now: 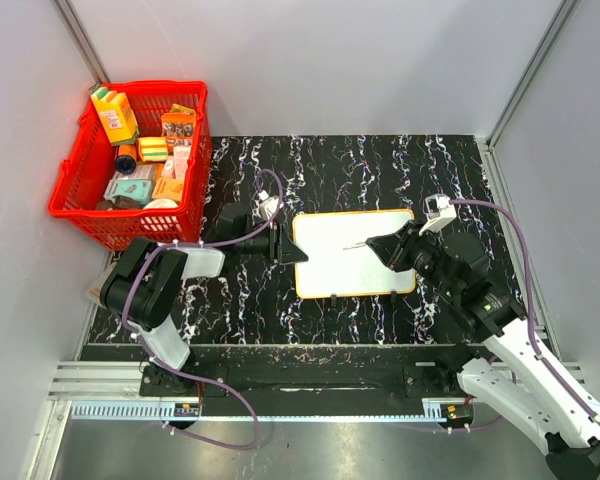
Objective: Write a sentence on the whiteboard
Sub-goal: Hold the whiteboard on the whiteboard stand.
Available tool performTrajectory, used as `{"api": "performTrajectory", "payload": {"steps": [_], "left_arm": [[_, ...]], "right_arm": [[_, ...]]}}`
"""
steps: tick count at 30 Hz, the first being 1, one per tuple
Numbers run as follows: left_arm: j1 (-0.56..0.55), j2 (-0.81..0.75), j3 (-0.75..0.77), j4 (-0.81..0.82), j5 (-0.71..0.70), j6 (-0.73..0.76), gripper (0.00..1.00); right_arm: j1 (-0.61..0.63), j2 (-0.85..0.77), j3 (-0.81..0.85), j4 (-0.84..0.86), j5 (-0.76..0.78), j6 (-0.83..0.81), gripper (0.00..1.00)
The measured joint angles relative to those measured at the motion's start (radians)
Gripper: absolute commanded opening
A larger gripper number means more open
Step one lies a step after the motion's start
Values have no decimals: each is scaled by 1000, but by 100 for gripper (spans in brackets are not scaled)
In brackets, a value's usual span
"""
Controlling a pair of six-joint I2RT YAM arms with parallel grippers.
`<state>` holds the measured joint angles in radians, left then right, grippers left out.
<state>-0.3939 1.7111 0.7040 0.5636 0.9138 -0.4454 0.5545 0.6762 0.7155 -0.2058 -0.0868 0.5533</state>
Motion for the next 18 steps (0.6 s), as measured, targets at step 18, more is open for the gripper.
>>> {"api": "performTrajectory", "payload": {"steps": [18], "left_arm": [[55, -185, -161, 56, -89, -5, 83]], "right_arm": [[0, 14, -15, 3, 5, -19, 0]]}}
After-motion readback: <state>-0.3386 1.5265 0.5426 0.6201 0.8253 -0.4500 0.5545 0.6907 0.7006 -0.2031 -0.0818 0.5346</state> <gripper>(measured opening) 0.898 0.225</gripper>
